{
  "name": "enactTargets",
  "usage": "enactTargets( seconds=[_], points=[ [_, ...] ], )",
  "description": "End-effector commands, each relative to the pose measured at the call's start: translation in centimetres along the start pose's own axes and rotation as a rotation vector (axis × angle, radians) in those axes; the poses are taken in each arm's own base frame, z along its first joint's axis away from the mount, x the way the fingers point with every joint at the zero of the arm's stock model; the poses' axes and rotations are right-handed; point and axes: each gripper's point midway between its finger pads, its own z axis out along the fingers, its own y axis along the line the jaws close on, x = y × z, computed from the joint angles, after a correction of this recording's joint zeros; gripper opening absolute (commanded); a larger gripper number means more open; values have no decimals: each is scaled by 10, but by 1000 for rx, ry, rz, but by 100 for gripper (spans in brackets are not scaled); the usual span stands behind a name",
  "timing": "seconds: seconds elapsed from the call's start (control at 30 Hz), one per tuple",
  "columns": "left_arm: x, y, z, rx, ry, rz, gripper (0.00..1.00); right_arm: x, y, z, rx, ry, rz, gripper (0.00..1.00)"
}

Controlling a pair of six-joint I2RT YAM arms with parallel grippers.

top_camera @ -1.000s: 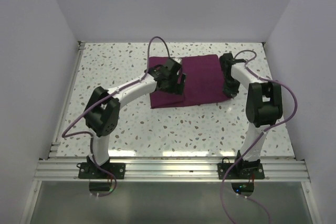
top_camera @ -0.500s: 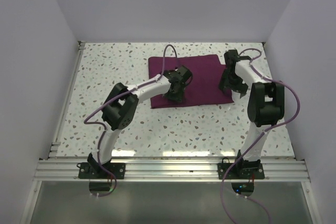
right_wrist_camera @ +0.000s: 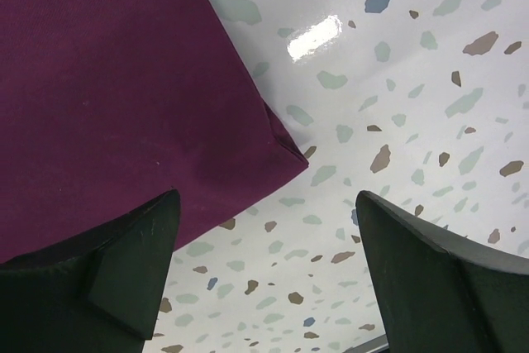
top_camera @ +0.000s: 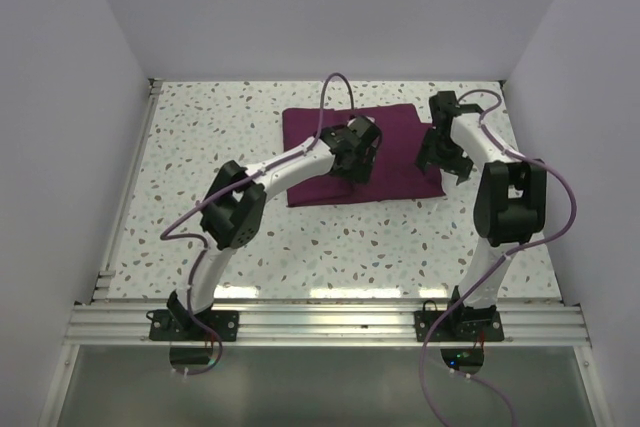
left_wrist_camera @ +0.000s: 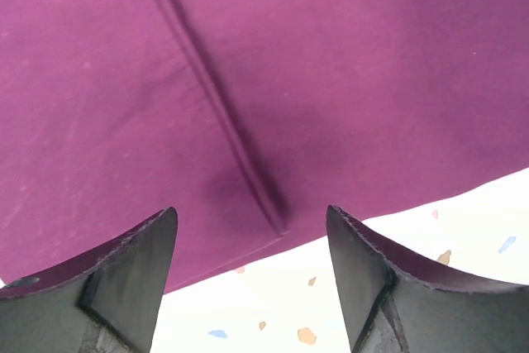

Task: Open and lay out the surgical kit
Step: Open the surgical kit at the center of the board.

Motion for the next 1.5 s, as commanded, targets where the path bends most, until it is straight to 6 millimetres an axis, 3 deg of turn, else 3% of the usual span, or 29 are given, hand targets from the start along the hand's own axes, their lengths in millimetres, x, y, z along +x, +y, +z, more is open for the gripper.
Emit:
enactTargets(
  seconds=[0.0,0.23,0.37,0.4,0.47,0.57,0.6,0.63,0.67,0.7,0.73,0.8,0.83,0.9,1.03,1.07,1.1,1.13,1.17,1.23,1.3,1.33,1.37,1.43,1.47],
  points=[
    [3,-4,10,-18,16,19,75,-9,-3,-28,-35,-50,15,91],
    [16,5,28,-84,60,39,55,-8,-5,-31,-36,-47,-2,90],
    [12,6,29,-104,60,44,0,-11,-6,-32,-33,-50,-4,90],
    [9,7,25,-106,57,42,0,-11,-5,-33,-35,-48,-7,90],
    [-9,4,12,-99,14,30,0,-14,-4,-35,-39,-52,-7,89],
    [-37,11,-23,-84,-55,-13,0,-21,-2,-39,-41,-59,-12,89],
    [-53,12,-45,-60,-104,-46,0,-27,-1,-43,-47,-74,-10,89],
    [-52,17,-50,-55,-107,-58,3,-28,0,-42,-44,-71,-11,89],
    [-57,22,-57,-28,-116,-84,19,-29,1,-42,-40,-70,-12,89],
    [-70,23,-78,10,-167,-117,22,-35,2,-44,-43,-79,-5,89],
    [-62,29,-76,11,-150,-129,23,-36,4,-42,-42,-74,-6,89],
    [-73,35,-93,73,-193,-166,26,-41,7,-45,-45,-76,-5,89],
    [-62,40,-88,69,-169,-168,26,-43,9,-46,-46,-77,-3,89],
    [-65,48,-95,89,-196,-188,25,-50,10,-47,-46,-86,3,89],
    [-41,80,-84,33,-148,-224,1,-60,15,-49,-47,-94,7,89],
    [-40,92,-83,20,-145,-244,1,-62,16,-50,-46,-92,7,89],
    [-45,95,-89,36,-175,-239,6,-66,19,-50,-48,-95,9,89],
    [-38,96,-84,46,-169,-218,15,-67,20,-50,-51,-96,10,90],
    [-45,90,-87,85,-203,-195,42,-68,21,-50,-50,-93,10,90],
    [-45,84,-82,105,-201,-170,63,-72,24,-50,-58,-93,15,90],
    [-38,71,-67,102,-158,-143,66,-72,25,-51,-60,-89,13,90],
    [-48,62,-70,107,-174,-137,69,-71,24,-53,-63,-87,13,90],
    [-37,53,-55,76,-130,-110,70,-70,24,-54,-62,-85,11,90],
    [-48,39,-53,63,-144,-103,71,-64,20,-57,-60,-85,3,90],
    [-38,33,-39,33,-110,-97,70,-58,16,-53,-52,-75,-1,90]
  ],
)
